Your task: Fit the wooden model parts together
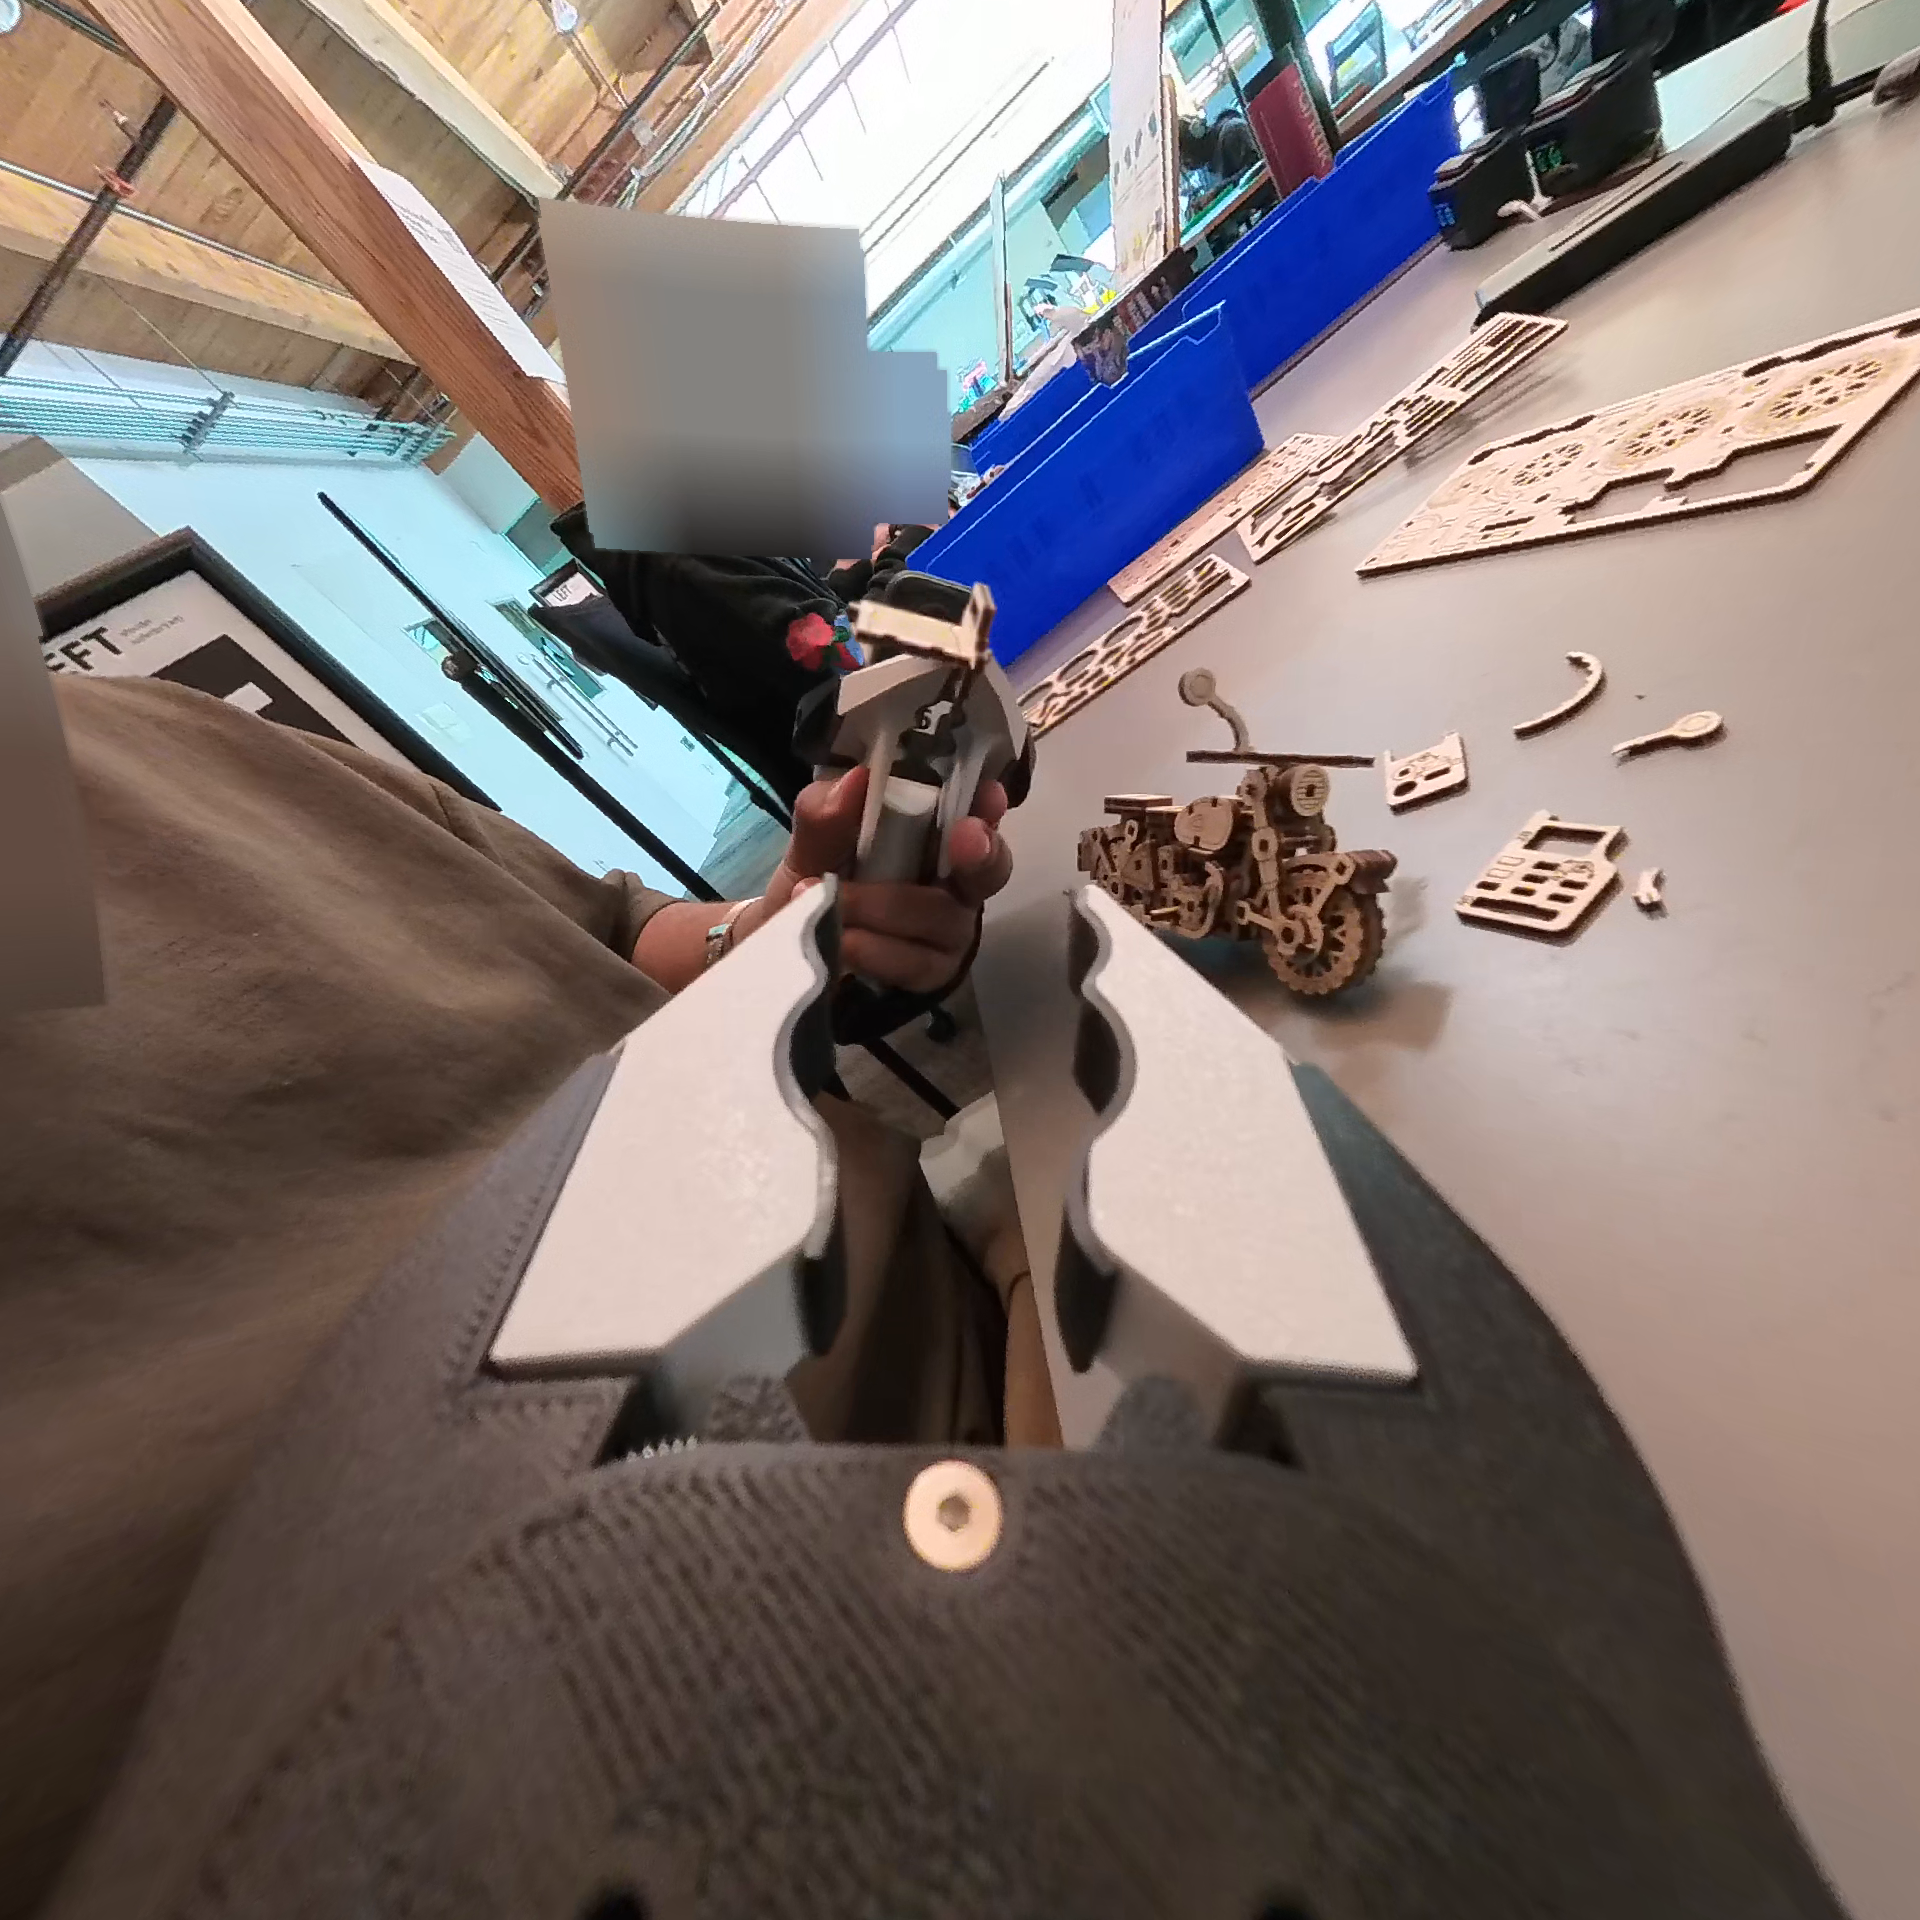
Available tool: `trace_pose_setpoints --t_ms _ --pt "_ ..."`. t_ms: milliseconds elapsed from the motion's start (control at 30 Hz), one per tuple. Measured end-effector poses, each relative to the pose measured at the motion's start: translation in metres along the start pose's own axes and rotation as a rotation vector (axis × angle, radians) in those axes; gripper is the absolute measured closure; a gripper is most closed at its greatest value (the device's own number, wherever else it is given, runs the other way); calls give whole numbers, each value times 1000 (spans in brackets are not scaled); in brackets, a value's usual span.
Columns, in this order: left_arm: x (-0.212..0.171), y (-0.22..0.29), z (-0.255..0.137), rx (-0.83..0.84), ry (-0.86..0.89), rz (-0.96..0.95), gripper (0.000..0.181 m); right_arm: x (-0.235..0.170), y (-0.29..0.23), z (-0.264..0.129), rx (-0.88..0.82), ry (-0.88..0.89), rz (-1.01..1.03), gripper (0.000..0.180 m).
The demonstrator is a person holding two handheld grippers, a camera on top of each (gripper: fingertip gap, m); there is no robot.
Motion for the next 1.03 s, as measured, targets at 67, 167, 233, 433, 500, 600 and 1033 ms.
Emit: trace_pose_setpoints --t_ms 67,167,233,433,500,600,1033 --pt "0 1 0 10 -9 26 181 0 1 0 -13 -2 -4 138" --pt "5 5 -3 40 -17 108 181 -1 4 -1 -79 -20 -34 141" --pt "18 8 -10 70 -13 202 181 -1 8 -4 -169 -36 -81 145" --pt "70 -3 -54 341 34 498 181 1 25 -19 -564 -121 -309 165" --pt "78 -8 -64 402 31 546 181 3 34 -28 -729 -161 -403 173" --pt "82 -17 -70 417 41 511 181 1 45 -33 -852 -215 -462 177" --pt "87 -40 -71 320 114 223 181 -9 65 -18 -767 -344 -355 180"
Point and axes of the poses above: each gripper's, where its closed fingertips meet, z out along the fingers, x out of its top, y = z × x across the jaws, the point moved 7 cm from there along -z, back along the fingers, and after that the axes turned 8 degrees about -y, right-handed, at the moved point
